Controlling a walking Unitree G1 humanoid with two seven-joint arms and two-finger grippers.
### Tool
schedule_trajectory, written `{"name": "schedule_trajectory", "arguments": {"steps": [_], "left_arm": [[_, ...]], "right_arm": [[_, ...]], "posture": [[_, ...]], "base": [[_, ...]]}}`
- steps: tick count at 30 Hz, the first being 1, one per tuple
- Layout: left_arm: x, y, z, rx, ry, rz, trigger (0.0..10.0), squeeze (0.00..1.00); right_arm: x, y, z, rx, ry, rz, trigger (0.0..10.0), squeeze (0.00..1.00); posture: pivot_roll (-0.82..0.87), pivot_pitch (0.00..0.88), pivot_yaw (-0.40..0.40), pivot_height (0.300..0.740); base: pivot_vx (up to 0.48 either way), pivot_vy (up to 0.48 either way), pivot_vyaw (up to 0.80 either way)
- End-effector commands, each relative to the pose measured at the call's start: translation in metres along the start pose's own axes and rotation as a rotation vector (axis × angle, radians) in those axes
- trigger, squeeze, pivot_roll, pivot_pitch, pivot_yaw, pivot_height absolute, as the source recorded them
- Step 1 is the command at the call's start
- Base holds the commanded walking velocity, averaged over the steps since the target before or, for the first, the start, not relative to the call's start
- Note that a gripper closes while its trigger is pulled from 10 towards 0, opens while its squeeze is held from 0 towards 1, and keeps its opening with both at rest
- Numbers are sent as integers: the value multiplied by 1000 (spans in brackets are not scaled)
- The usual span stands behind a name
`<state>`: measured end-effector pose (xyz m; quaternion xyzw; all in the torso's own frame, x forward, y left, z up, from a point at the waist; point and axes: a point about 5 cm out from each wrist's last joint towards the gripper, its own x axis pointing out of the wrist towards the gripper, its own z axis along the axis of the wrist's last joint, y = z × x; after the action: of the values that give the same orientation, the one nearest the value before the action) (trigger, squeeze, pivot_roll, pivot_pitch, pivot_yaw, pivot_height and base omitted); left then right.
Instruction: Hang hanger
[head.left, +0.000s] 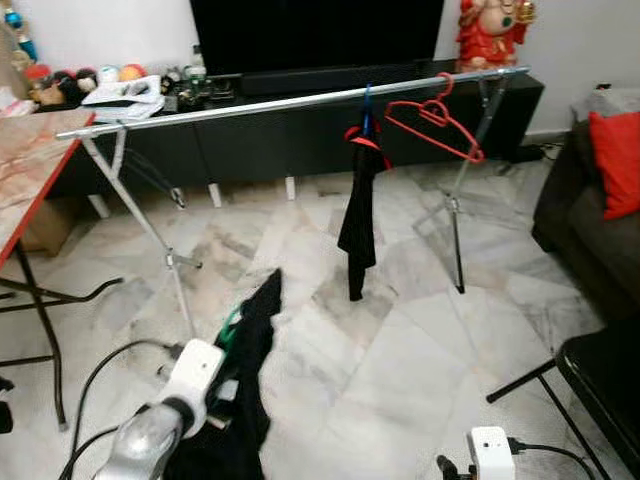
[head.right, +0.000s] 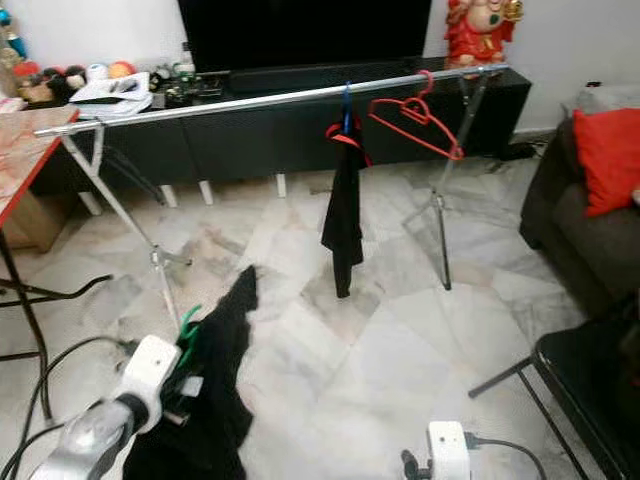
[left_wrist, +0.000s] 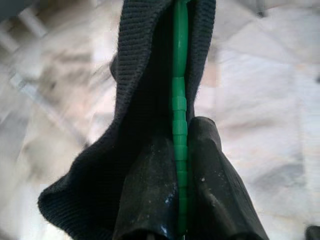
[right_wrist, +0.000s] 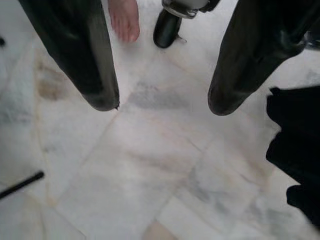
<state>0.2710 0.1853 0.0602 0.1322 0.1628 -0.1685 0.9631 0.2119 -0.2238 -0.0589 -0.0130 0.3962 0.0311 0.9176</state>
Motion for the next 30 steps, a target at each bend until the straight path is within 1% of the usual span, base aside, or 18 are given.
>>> {"name": "schedule_trajectory", "arguments": {"steps": [1, 3, 4, 5, 6, 7, 8, 9, 10, 11, 13, 14, 18, 21, 22, 25, 27, 30], "left_arm": [[-1, 3, 9, 31, -19, -23, 10000, 0], [2, -2, 18, 32, -19, -95, 10000, 0], [2, -2, 18, 32, -19, -95, 10000, 0], [5, -5, 26, 49, -22, -149, 10000, 0], [6, -7, 29, 63, -21, -170, 10000, 0], [8, -9, 32, 75, -23, -188, 10000, 0], [11, -15, 40, 72, -40, -225, 10000, 0], [12, -16, 43, 66, -38, -238, 10000, 0], [12, -16, 43, 66, -38, -238, 10000, 0], [14, -21, 51, 62, -46, -264, 10000, 0], [16, -25, 57, 56, -63, -290, 10000, 0], [18, -28, 62, 47, -74, -306, 10000, 0], [25, -35, 72, 38, -99, -322, 10000, 0], [28, -37, 77, 30, -108, -326, 10000, 0], [32, -40, 85, 4, -124, -332, 10000, 0], [35, -44, 93, -10, -143, -343, 10000, 0], [39, -52, 112, -25, -184, -398, 10000, 0], [40, -58, 120, -25, -203, -440, 10000, 0]], "right_arm": [[0, 4, 1, -24, -15, 36, 10000, 0], [1, 11, 7, -74, -45, 130, 10000, 0], [1, 11, 7, -74, -45, 130, 10000, 0], [1, 17, 11, -116, -64, 214, 10000, 0], [1, 19, 12, -131, -69, 249, 10000, 0], [5, 38, 31, -161, -150, 336, 10000, 0], [8, 65, 68, -225, -284, 457, 10000, 0], [7, 71, 76, -247, -318, 484, 10000, 0], [7, 71, 76, -247, -318, 484, 10000, 0], [6, 74, 83, -262, -349, 520, 10000, 0], [5, 77, 88, -257, -378, 562, 10000, 0], [3, 82, 93, -243, -398, 612, 10000, 0], [1, 89, 91, -245, -388, 685, 10000, 0], [1, 89, 88, -242, -388, 683, 10000, 0], [1, 88, 87, -216, -396, 650, 10000, 0], [1, 88, 86, -195, -407, 640, 10000, 0], [-1, 91, 88, -141, -458, 654, 10000, 0], [-2, 91, 92, -114, -512, 634, 10000, 0]], "posture": [[70, 64, 46, 740], [56, 69, 52, 740], [56, 69, 52, 740], [52, 72, 53, 740], [44, 74, 49, 740], [44, 72, 46, 740], [49, 64, 40, 740], [49, 64, 40, 740], [49, 64, 40, 740], [47, 53, 39, 740], [45, 52, 40, 740], [40, 46, 42, 740], [32, 34, 40, 740], [27, 31, 41, 740], [26, 24, 42, 740], [31, 19, 41, 740], [32, 20, 42, 740], [29, 20, 45, 740]], "base": [[0, 0, 0], [0, 0, 0], [0, 0, 0], [0, 0, 0], [0, 0, 0], [0, 0, 0], [0, 0, 0], [0, 0, 0], [0, 0, 0], [0, 0, 0], [0, 0, 0], [0, 0, 0], [0, 0, 0], [0, 0, 0], [0, 0, 0], [0, 0, 0], [0, 0, 0], [0, 0, 0]]}}
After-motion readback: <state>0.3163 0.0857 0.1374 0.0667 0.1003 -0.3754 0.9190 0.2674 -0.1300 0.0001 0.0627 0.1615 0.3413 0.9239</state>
